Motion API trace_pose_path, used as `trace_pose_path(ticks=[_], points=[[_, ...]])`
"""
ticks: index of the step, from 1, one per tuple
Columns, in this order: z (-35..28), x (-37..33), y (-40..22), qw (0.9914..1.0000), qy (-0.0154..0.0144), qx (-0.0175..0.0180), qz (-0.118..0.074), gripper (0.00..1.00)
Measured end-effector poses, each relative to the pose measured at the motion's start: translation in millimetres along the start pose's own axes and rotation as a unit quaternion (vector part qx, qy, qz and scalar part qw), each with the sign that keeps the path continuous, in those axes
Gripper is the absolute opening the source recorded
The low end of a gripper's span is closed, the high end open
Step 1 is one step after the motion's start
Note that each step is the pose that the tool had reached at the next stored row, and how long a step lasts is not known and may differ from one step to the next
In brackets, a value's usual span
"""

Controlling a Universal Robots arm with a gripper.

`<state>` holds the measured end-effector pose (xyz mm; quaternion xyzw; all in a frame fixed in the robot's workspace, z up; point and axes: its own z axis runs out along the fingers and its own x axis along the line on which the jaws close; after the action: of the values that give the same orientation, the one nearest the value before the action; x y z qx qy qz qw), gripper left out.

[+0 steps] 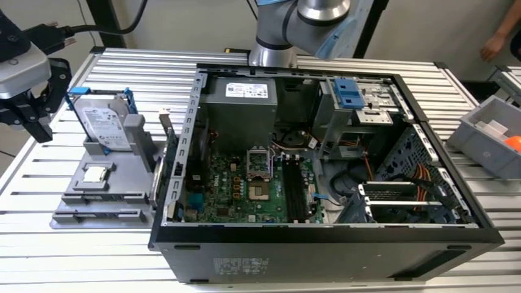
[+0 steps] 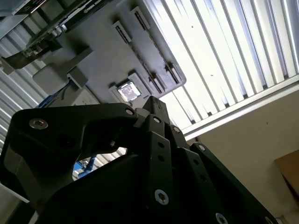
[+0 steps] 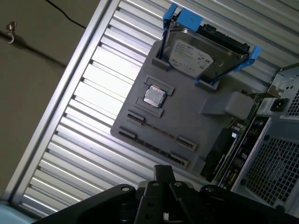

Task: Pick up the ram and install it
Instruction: 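Pick up the ram and move it above insertion slot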

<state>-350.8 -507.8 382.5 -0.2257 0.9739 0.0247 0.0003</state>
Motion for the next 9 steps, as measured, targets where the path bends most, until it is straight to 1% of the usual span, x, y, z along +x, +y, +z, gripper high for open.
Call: trace_pose_path(ticks=[9], points=[[0.0,0.0,0.0,0.99998,0.0003,-0.0001,-0.006,0.0]])
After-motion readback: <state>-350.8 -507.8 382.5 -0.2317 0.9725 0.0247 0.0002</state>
